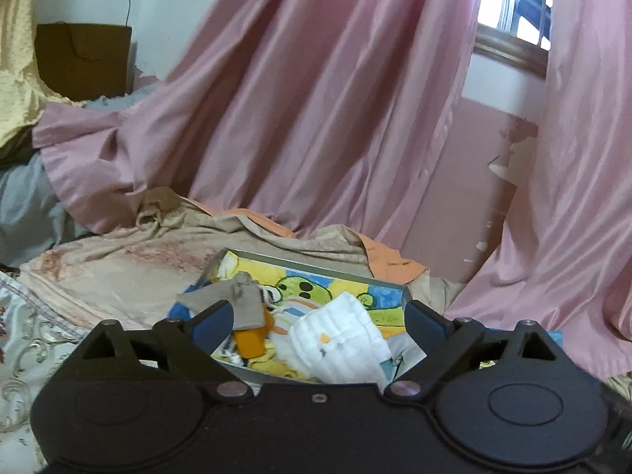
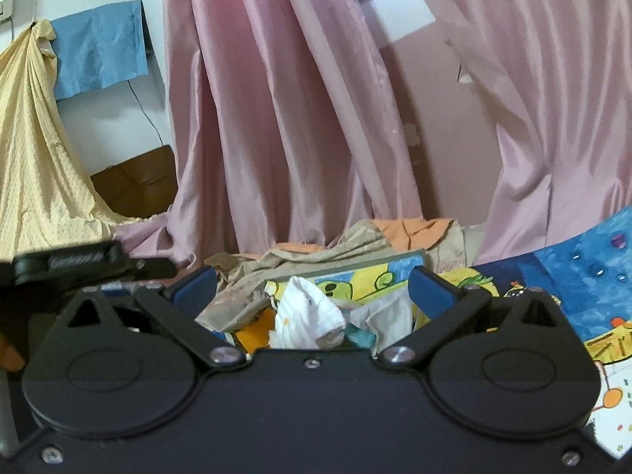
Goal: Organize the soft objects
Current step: 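Lift both tools away and move them toward the white mitt and black socks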
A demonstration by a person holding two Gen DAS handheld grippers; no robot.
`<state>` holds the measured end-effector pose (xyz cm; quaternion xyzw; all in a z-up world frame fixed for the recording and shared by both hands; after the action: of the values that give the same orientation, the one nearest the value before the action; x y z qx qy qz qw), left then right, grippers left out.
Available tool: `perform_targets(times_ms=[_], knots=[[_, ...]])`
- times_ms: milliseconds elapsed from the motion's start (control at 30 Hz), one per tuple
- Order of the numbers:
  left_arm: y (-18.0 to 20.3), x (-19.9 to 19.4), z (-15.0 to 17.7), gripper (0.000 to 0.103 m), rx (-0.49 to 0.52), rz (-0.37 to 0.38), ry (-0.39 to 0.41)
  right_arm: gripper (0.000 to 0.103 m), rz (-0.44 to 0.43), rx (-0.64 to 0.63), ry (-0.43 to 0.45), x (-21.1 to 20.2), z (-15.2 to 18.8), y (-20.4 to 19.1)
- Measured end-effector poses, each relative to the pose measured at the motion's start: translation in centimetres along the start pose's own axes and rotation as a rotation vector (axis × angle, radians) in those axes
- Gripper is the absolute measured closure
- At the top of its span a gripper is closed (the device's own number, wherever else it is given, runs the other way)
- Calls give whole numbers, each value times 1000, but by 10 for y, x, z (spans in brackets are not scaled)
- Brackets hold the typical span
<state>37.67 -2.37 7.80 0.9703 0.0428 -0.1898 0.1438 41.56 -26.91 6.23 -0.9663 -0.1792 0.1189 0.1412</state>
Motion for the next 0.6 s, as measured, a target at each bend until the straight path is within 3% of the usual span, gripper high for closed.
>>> perform_targets(times_ms=[200, 400, 600], knots=[[-17, -45, 12, 6, 70, 14, 46, 0, 6, -22, 60, -36, -8, -19], [-38, -76, 26, 5, 66, 20, 71, 0, -7, -67, 128, -62, -13, -46], [-52, -98, 38, 4, 106, 37, 95, 0, -13, -130, 172, -69, -8, -70]])
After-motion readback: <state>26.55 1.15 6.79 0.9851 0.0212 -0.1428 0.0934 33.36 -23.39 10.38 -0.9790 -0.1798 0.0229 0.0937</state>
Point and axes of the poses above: each gripper's, at about its wrist camera, not at the fingertips, and x roughly the way its jaws point, y to its right, z to its underside, the point moved 4 cm from there along x, roughly the way its jaws point, and after that the axes turned 8 degrees about z, right-handed, at the moved point
